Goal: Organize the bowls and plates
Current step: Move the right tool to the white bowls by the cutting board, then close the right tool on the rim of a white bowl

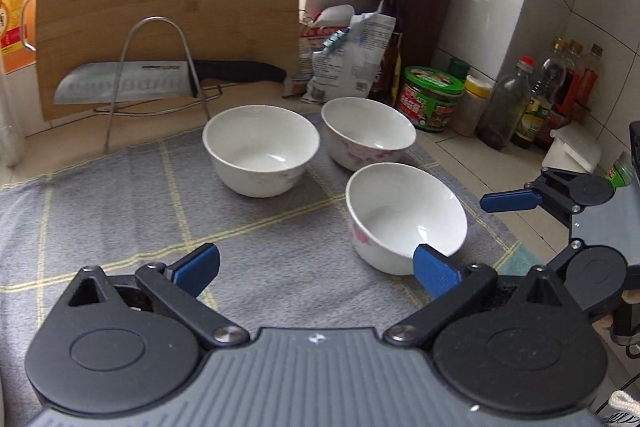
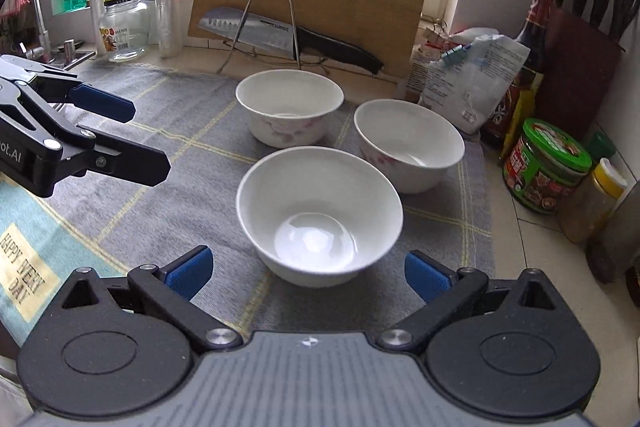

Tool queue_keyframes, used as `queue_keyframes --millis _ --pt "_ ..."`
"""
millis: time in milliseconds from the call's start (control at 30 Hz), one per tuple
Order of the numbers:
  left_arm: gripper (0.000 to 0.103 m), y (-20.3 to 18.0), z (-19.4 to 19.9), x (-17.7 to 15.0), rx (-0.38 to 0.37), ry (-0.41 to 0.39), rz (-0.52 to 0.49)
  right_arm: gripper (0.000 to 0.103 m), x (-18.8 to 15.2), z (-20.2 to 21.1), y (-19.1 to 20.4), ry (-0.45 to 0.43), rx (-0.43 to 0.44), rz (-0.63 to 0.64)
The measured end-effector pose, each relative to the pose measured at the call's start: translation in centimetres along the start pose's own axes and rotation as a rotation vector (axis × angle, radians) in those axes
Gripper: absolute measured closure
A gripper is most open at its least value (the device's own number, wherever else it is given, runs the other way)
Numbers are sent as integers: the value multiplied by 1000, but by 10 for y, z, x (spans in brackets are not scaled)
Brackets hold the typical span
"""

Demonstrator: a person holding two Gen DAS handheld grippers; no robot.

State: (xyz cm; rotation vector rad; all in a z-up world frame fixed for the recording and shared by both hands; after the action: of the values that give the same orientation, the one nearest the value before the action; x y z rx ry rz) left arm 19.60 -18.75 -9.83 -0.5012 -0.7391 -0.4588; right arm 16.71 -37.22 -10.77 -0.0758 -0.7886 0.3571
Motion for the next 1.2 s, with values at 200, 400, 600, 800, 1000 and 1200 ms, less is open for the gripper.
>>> queue_keyframes --millis 200,400,600,800,1000,1200 --pt "1 -17 -34 4 -40 74 -27 0 -9 -20 -9 4 52 53" --pt "1 -24 -54 1 -108 211 -262 0 -8 -34 -15 -17 140 162" --pt "1 -18 -75 -2 -119 289 -376 0 -3 -41 -23 -18 232 282" --pt "2 -21 -91 0 -146 302 -426 3 1 -49 -27 -7 287 371" --pt "3 -25 -102 4 -174 307 -458 7 8 -48 -28 -22 323 401" --pt "11 -26 -103 5 -211 317 -495 15 13 -45 -26 -39 347 451"
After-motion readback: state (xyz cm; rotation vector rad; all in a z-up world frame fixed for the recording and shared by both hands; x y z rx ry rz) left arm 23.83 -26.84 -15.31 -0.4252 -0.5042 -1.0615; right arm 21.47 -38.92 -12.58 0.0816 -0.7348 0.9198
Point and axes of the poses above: each gripper's, at about its wrist camera, not at the fingertips, and z roughly against the way its jaws point, y to its left, x to its top, the point moved 4 cm from there along -z, roughly the way its jaws point, and after that the axes turned 10 degrees about -x, right-handed, at the moved point
